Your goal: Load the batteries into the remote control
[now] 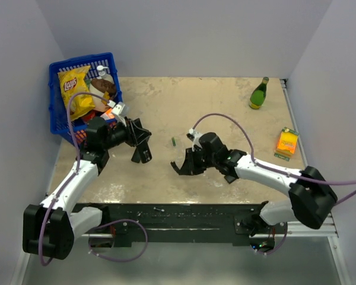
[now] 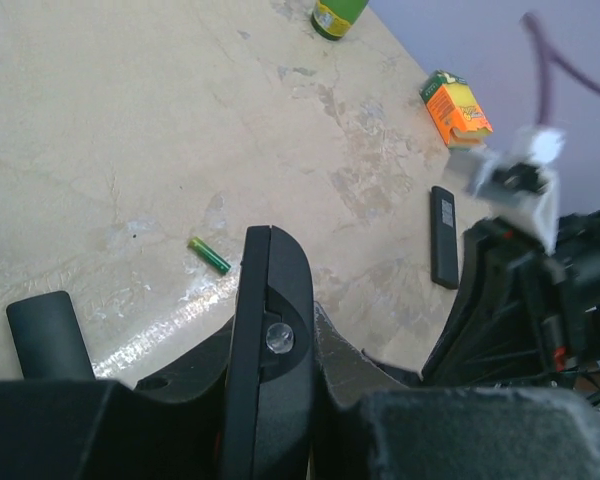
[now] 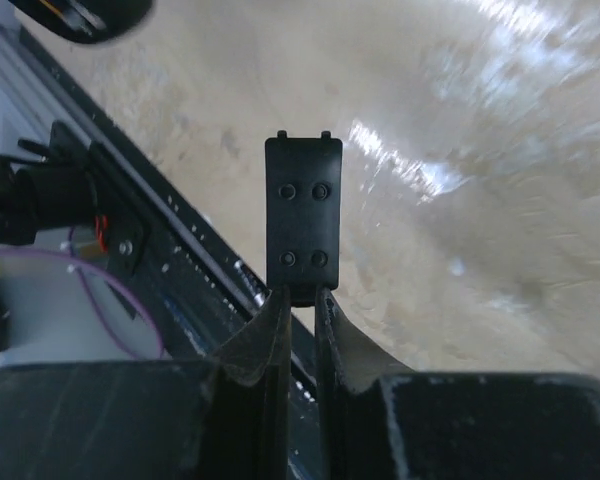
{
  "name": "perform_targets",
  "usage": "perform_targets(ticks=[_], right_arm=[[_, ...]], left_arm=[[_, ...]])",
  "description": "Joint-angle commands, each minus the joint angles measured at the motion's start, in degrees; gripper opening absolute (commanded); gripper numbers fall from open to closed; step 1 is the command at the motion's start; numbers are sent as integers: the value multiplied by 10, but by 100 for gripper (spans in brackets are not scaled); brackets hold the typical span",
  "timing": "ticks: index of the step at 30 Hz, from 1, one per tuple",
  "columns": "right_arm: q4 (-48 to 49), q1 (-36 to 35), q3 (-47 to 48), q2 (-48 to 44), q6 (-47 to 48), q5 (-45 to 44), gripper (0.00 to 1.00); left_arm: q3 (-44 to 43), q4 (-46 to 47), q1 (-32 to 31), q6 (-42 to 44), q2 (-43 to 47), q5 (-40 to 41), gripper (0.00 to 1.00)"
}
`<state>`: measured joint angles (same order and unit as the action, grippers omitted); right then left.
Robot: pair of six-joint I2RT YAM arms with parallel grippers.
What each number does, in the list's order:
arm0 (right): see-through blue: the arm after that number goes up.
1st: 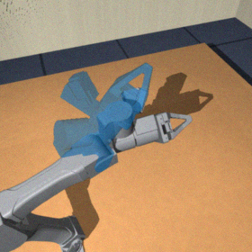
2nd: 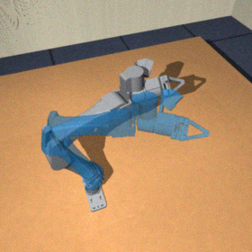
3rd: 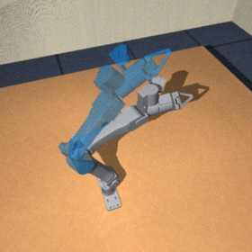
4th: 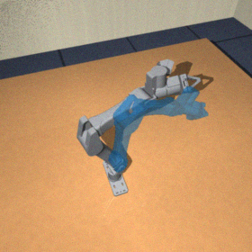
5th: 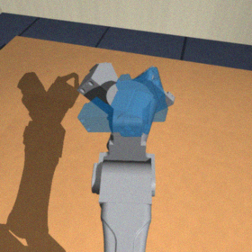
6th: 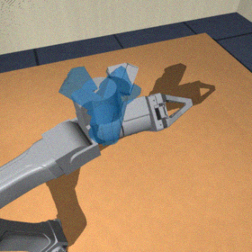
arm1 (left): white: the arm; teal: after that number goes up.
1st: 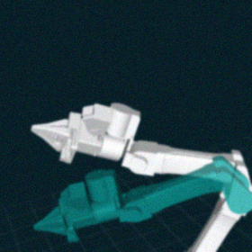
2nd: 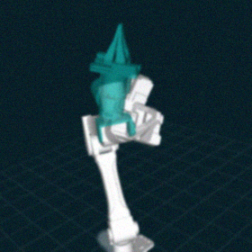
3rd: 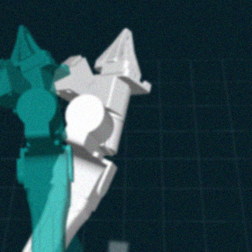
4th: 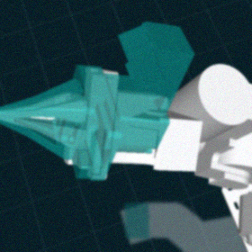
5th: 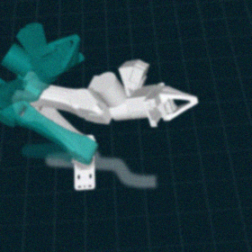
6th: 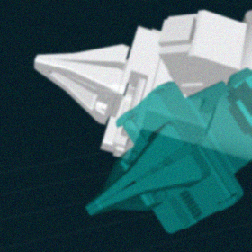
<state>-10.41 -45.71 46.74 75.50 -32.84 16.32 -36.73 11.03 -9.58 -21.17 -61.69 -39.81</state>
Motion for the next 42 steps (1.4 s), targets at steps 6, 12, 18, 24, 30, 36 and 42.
perform_targets(ticks=[6,12,18,24,30,36,42], right_arm=[[340,15,-98,107,-160,198,0],[510,38,-139,211,-248,246,0],[576,78,-170,271,-274,240,3],[616,133,-203,321,-274,238,26],[442,142,-199,235,-164,120,52],[221,133,-153,101,-30,-65,53],[162,68,-103,49,73,-142,54]], left_arm=[[-15,10,-3,19,24,13,0],[-15,9,-3,17,23,11,0],[-15,11,-3,14,21,8,0],[-14,10,-3,14,23,9,0],[-15,8,-3,15,20,11,0],[-15,8,-3,14,20,13,0],[-16,3,-3,17,25,21,0]])
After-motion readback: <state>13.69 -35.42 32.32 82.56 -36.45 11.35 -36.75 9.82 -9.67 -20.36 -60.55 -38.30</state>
